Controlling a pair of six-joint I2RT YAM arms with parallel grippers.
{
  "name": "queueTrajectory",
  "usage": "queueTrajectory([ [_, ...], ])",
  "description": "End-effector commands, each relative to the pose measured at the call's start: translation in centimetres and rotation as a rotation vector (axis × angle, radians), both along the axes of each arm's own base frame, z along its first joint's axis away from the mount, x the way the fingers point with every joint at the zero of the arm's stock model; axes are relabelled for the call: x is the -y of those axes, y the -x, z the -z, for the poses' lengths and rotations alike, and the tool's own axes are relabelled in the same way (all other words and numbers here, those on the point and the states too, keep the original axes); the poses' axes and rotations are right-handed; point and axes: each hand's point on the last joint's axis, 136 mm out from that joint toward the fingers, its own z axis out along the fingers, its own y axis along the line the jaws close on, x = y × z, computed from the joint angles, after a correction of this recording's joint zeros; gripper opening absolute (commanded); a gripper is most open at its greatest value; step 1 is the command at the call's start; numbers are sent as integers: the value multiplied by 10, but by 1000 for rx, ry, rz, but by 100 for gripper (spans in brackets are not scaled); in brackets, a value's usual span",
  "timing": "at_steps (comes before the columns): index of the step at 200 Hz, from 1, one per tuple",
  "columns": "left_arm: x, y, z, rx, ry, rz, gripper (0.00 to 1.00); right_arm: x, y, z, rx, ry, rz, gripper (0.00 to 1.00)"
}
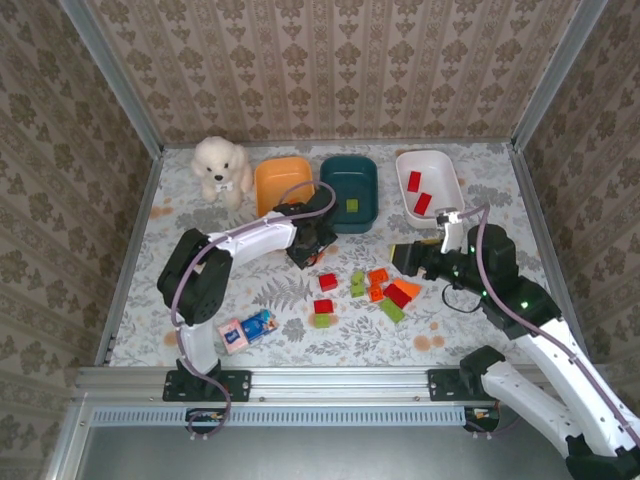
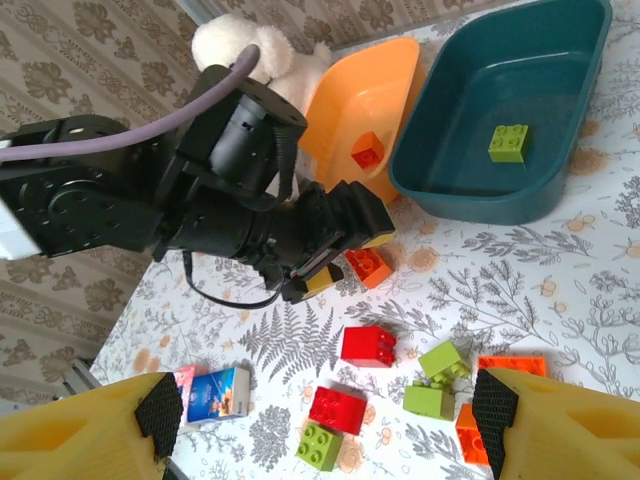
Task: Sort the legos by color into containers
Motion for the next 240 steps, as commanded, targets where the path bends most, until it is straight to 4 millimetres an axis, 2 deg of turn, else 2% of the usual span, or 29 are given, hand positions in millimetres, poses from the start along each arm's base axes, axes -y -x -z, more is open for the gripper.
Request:
queueTrajectory([
  [1,-11,2,9,-28,-58,-88,72,4,10,26,-101,19,9,80],
  [44,-18,-2,18,-46,-139,-89,65,1,9,26,-107,33,-8,80],
  [70,-16,-1,28,-60,-146,-79,53,-1,6,29,-121,42,-12,79],
  [91,-16,1,34,-70,-153,-65,48,-2,3,31,-126,37,-6,79],
  [124,-18,-2,26,-48,-154,-34,31,-3,-1,32,-138,36,-3,79],
  [150,-22,4,4,-27,-161,9,28,-4,-2,32,-141,38,-3,78],
  [170,-32,6,-33,42,-181,66,28,-5,-5,24,-116,46,-10,78],
  [193,-56,-1,-72,119,-229,124,28,-6,-9,14,-88,58,-18,78],
  [219,-81,-21,-83,114,-267,184,28,-13,-20,10,-77,55,-30,78],
  [240,-90,-50,-86,114,-304,241,27,-20,-28,9,-82,45,-45,77],
])
